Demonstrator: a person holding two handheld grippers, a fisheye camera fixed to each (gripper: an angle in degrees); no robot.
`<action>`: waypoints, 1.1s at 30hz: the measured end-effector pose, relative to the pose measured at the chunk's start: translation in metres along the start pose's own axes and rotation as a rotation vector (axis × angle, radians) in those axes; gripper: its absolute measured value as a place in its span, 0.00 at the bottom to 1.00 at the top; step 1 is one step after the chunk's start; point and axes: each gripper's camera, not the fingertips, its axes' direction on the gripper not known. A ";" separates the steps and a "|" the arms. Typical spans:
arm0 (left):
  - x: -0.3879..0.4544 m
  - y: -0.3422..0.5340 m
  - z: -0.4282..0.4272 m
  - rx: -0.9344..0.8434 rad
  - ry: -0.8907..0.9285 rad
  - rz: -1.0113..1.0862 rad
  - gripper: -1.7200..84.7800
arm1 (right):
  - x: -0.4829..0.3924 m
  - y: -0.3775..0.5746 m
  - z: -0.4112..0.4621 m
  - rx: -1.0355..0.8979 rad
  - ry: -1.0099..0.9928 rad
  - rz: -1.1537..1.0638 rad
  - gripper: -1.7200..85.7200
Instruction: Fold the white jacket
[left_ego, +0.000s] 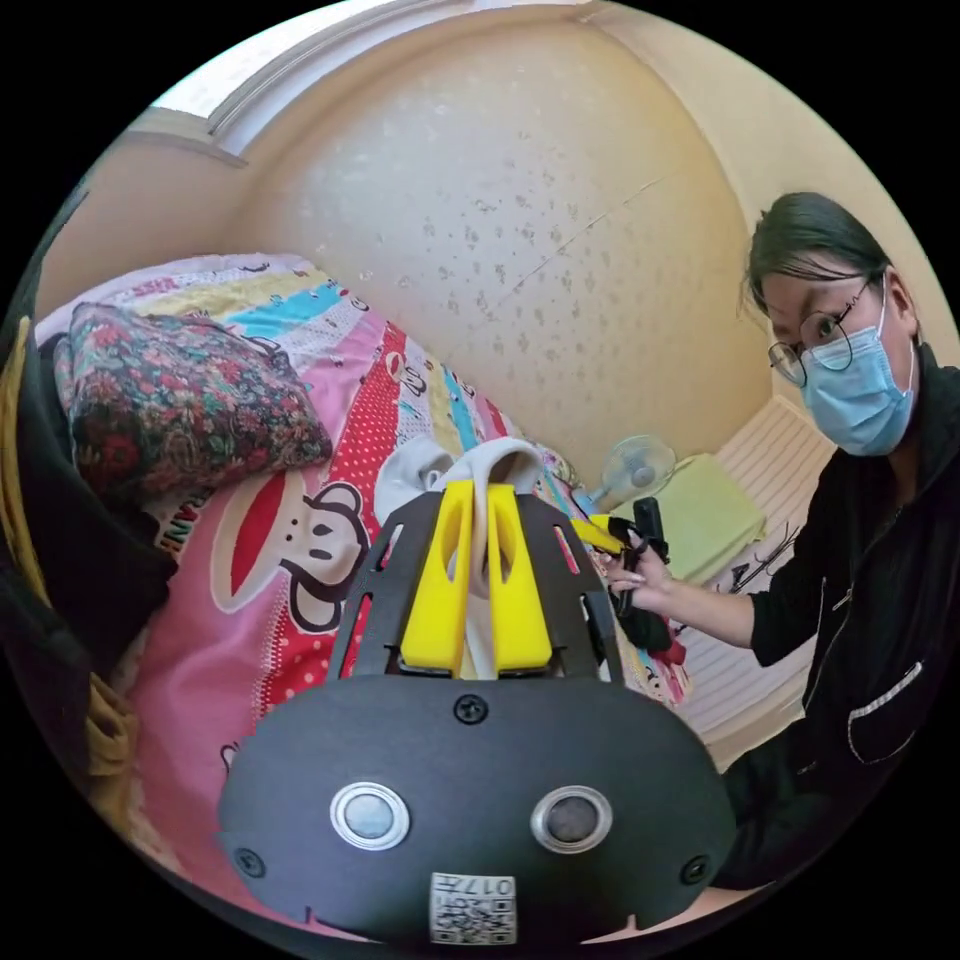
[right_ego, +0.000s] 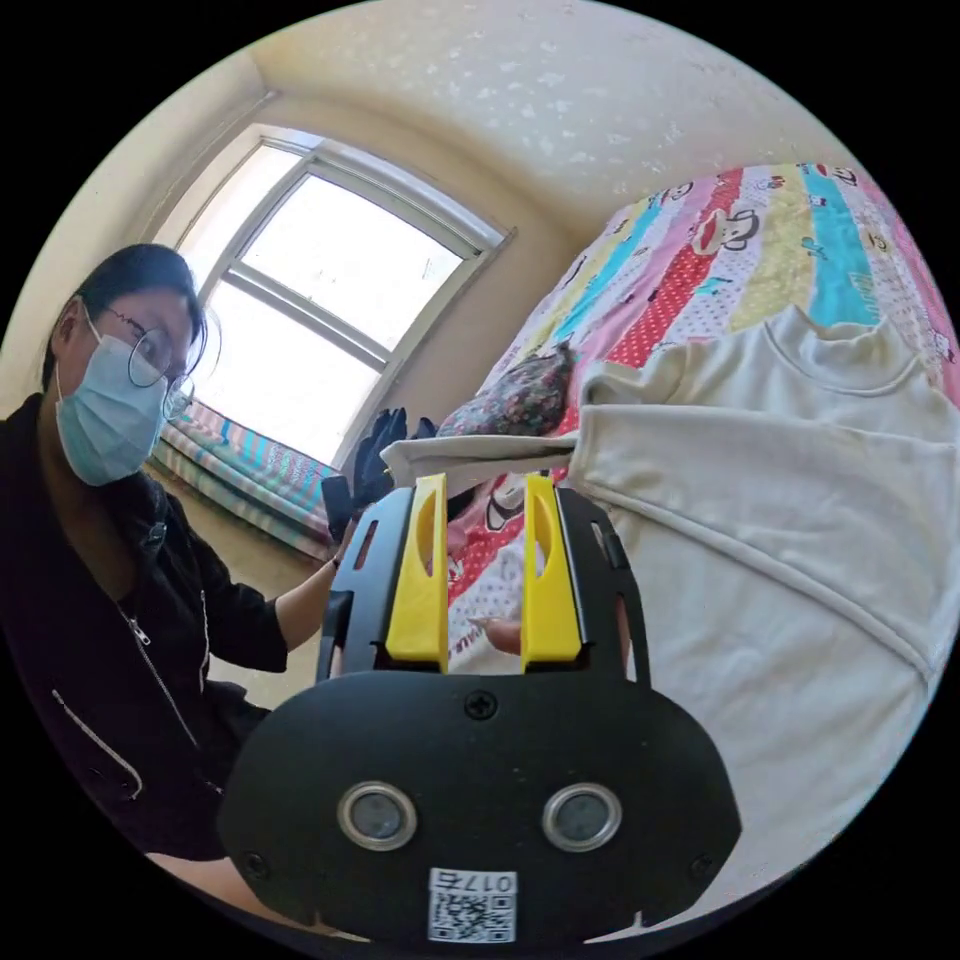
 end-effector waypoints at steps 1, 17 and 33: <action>-0.001 0.000 0.000 -0.012 -0.006 0.012 0.05 | -0.013 0.001 0.027 0.027 -0.049 0.025 0.16; -0.048 0.082 -0.026 0.126 -0.117 0.106 0.07 | -0.001 -0.011 0.129 0.050 -0.105 0.459 0.11; -0.136 0.147 0.017 0.105 0.128 0.012 0.11 | 0.036 -0.241 0.194 -0.259 -0.442 0.384 0.09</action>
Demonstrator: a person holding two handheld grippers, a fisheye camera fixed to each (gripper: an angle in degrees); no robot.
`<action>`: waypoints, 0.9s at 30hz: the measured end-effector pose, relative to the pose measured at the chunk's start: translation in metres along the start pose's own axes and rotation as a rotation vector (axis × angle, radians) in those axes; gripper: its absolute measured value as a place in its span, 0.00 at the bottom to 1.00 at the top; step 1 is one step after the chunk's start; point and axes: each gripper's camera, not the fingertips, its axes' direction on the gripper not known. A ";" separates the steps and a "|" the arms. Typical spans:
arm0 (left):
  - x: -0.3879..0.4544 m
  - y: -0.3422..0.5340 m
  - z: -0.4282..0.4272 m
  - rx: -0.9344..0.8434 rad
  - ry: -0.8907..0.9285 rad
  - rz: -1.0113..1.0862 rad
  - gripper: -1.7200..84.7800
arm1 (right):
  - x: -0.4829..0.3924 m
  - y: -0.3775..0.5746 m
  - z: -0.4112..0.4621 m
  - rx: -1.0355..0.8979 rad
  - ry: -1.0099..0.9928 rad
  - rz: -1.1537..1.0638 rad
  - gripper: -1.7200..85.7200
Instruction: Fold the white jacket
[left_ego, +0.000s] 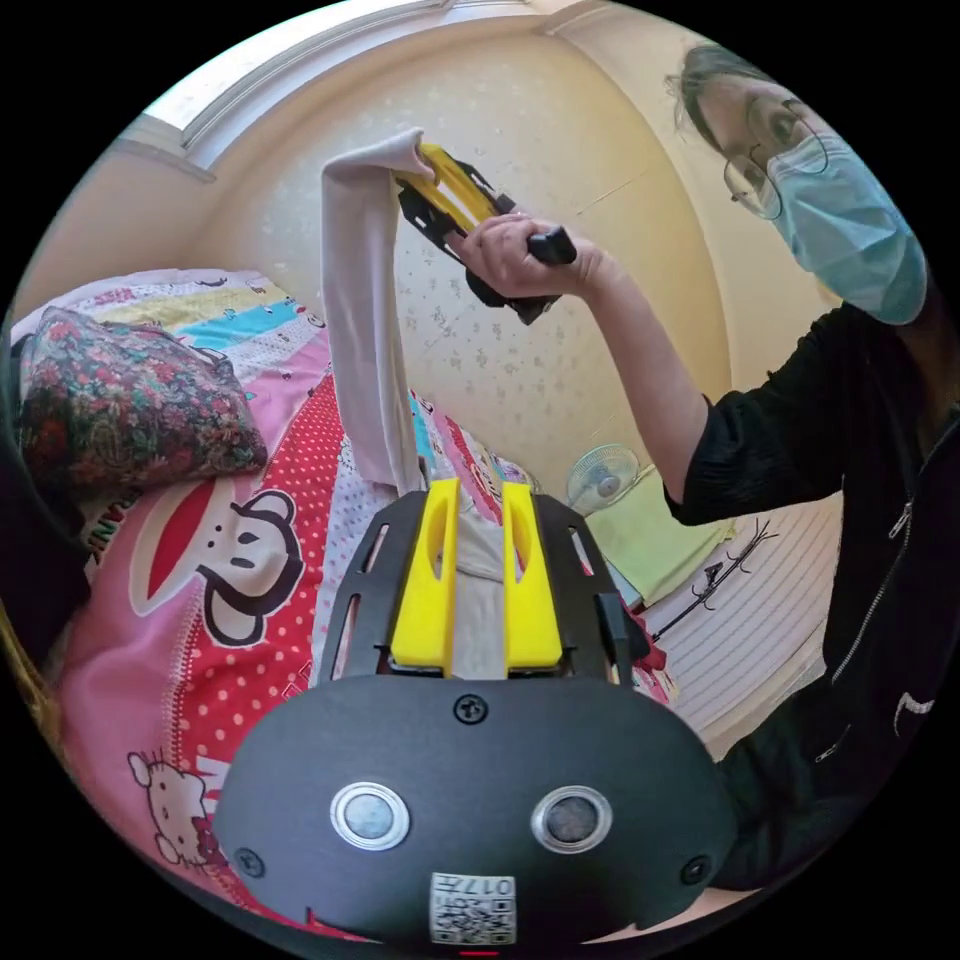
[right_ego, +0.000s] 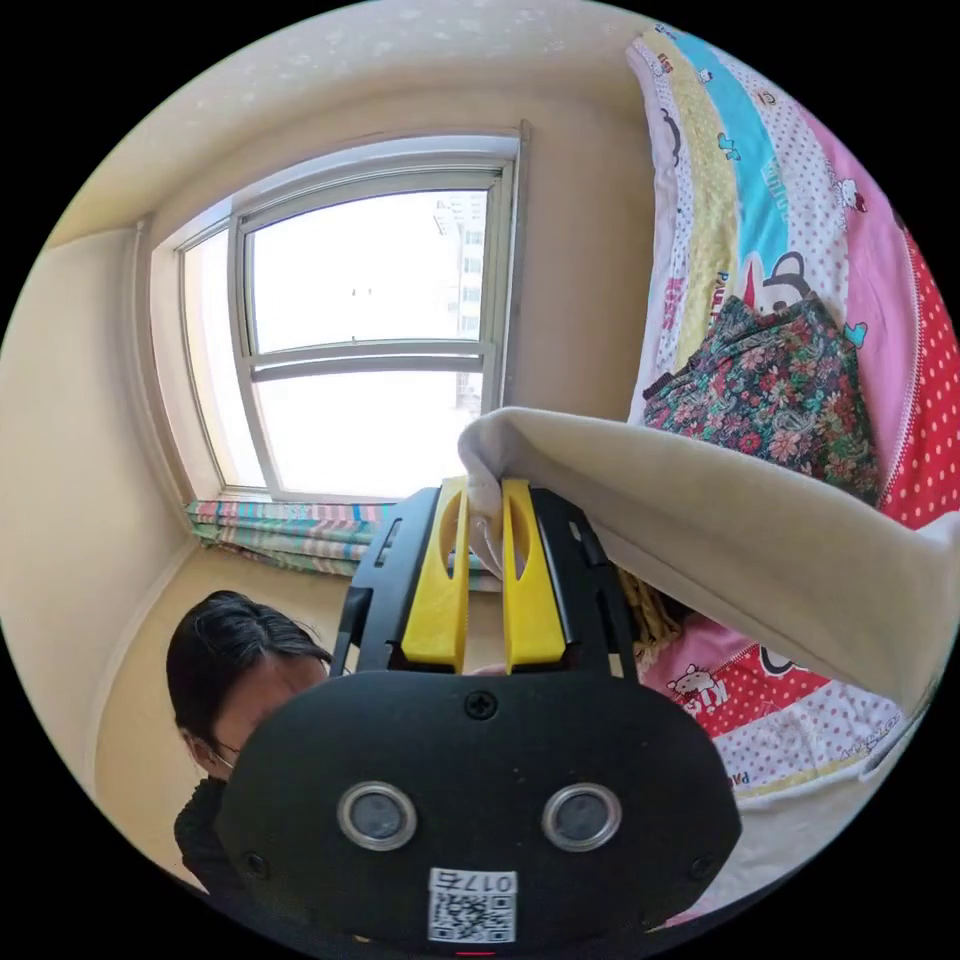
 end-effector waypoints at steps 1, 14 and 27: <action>-0.004 0.000 0.008 0.007 0.012 -0.010 0.11 | 0.005 -0.005 -0.002 -0.040 0.014 0.009 0.09; -0.095 0.020 0.183 -0.020 0.034 -0.264 0.15 | 0.056 0.009 -0.059 -0.333 -0.213 -0.010 0.08; -0.047 0.121 0.208 -0.353 0.002 -0.207 0.12 | 0.244 0.258 -0.445 0.193 0.830 0.306 0.13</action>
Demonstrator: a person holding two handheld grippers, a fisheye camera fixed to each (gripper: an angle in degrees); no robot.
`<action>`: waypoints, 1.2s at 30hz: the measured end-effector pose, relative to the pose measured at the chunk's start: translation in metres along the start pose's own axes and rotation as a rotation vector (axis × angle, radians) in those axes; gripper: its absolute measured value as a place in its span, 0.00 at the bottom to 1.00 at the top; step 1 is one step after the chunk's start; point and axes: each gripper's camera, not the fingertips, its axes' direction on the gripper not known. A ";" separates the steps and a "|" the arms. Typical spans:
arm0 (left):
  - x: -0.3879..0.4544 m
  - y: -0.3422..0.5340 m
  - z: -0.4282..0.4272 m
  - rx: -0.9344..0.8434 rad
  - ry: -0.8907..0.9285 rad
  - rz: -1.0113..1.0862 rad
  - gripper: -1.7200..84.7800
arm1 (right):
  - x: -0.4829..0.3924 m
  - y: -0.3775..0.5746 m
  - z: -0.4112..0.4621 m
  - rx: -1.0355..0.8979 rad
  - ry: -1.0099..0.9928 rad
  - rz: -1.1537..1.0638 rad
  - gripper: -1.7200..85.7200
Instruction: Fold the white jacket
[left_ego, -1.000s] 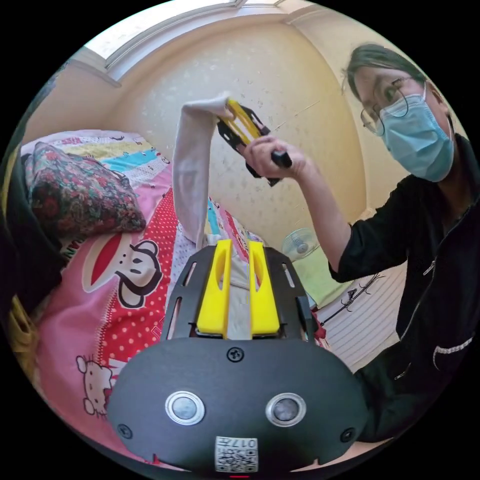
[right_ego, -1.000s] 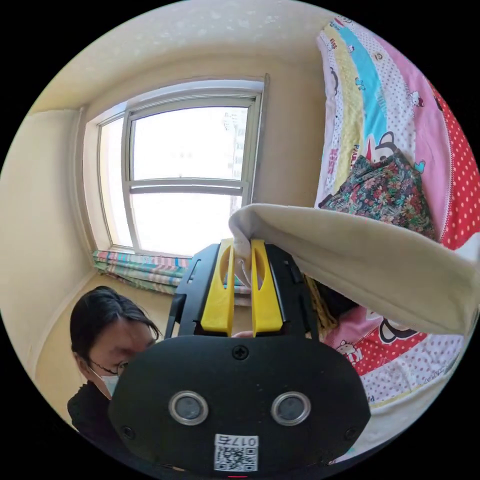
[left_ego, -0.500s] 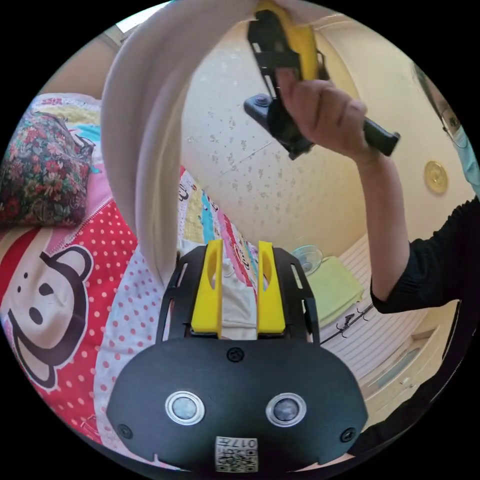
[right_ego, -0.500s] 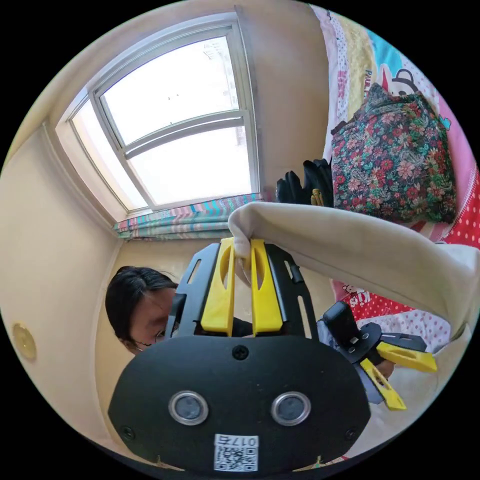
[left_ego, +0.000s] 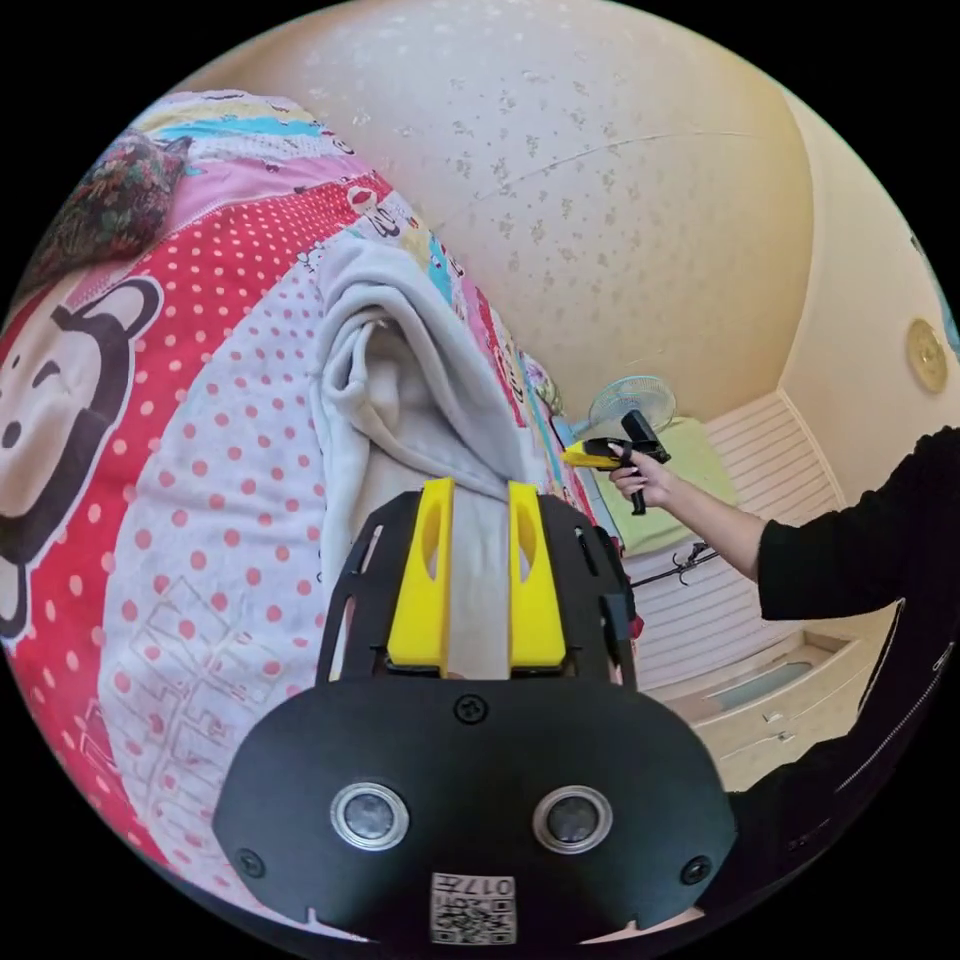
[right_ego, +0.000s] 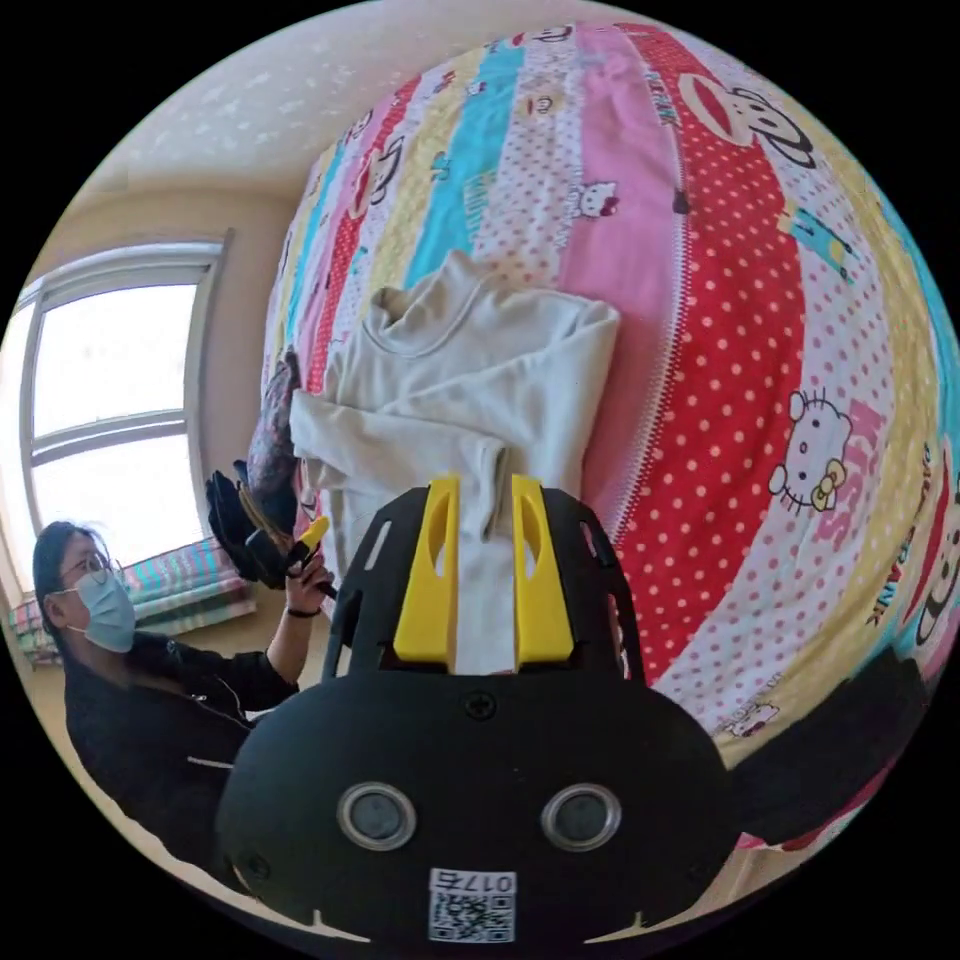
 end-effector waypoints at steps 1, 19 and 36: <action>0.003 0.000 -0.002 0.002 -0.016 0.014 0.12 | -0.004 0.003 0.000 0.069 -0.036 -0.015 0.16; 0.049 -0.092 0.047 -0.156 -0.528 0.448 0.09 | -0.375 -0.073 0.272 -0.245 0.379 -0.863 0.06; 0.124 -0.026 0.012 -0.117 -0.550 0.563 0.08 | -0.388 -0.082 0.257 -0.454 0.079 -0.883 0.11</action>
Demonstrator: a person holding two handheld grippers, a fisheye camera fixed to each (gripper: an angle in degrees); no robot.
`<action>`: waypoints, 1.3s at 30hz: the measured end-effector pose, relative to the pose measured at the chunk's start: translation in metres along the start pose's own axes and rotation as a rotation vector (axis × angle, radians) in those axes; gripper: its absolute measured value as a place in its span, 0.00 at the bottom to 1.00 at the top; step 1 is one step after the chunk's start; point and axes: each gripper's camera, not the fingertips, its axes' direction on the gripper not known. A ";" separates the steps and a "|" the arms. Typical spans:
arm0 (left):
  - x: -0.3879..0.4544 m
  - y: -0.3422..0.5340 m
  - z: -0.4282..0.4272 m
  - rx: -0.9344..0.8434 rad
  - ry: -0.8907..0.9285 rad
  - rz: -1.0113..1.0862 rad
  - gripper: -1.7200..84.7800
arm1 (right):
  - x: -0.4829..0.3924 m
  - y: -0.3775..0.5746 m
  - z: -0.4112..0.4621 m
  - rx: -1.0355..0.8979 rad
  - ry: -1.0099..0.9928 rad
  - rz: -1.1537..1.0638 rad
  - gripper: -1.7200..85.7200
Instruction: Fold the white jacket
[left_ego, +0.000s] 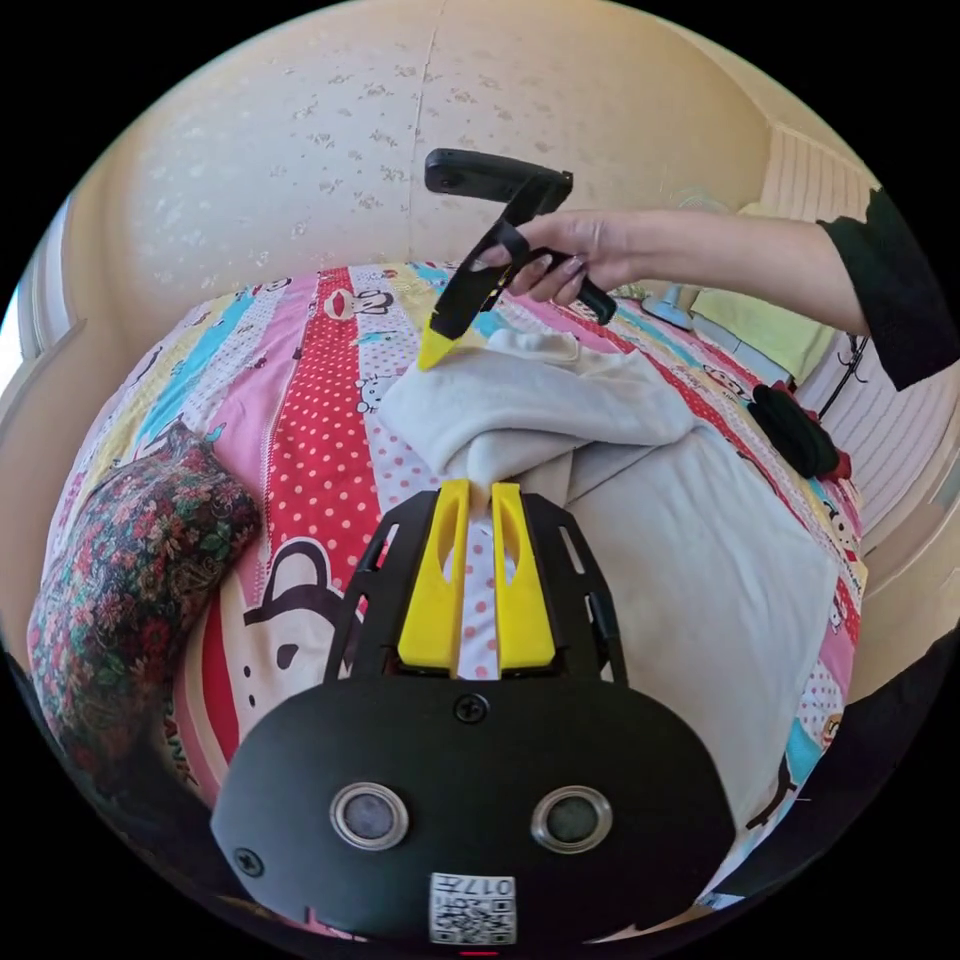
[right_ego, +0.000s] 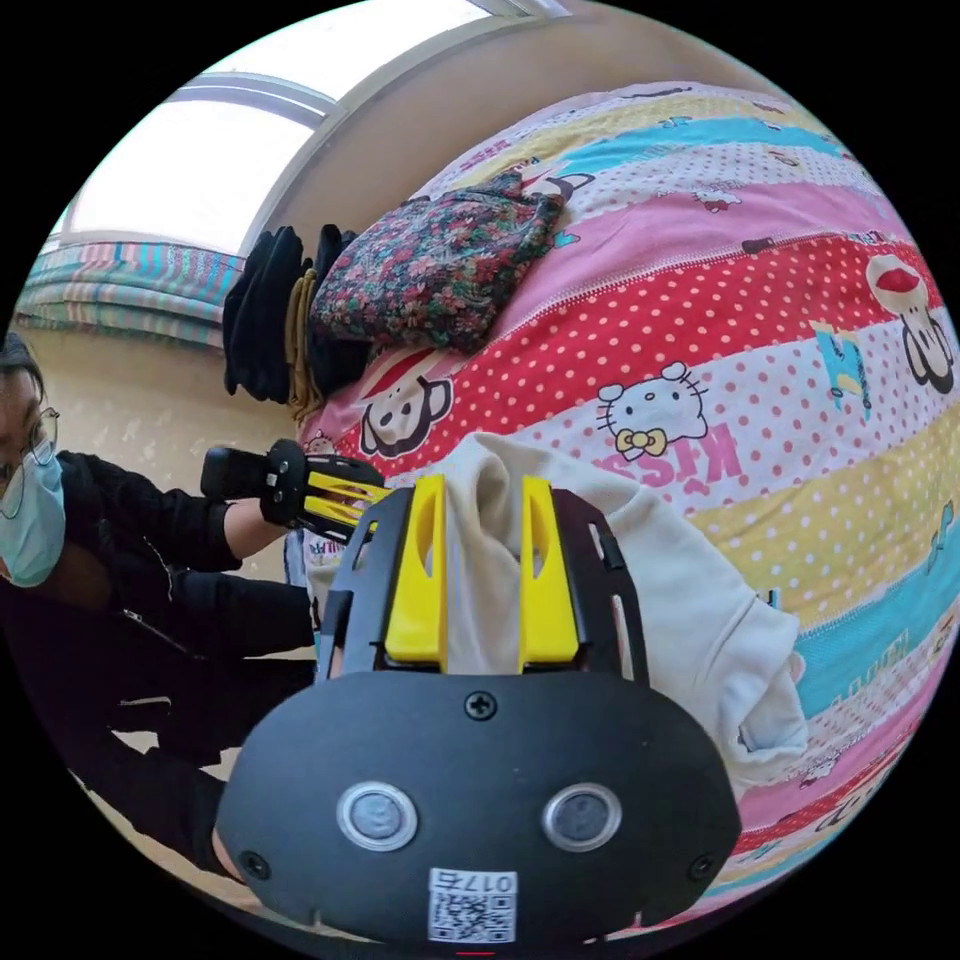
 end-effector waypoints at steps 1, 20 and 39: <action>-0.001 0.000 -0.001 0.001 0.002 -0.001 0.08 | -0.004 -0.001 0.003 -0.032 -0.022 -0.009 0.07; -0.049 0.026 -0.018 -0.044 -0.082 -0.111 0.04 | 0.063 0.108 -0.107 0.536 -0.173 0.214 0.17; -0.048 0.025 -0.090 -0.022 -0.026 -0.006 0.01 | -0.109 0.235 -0.095 -0.084 0.770 0.215 0.05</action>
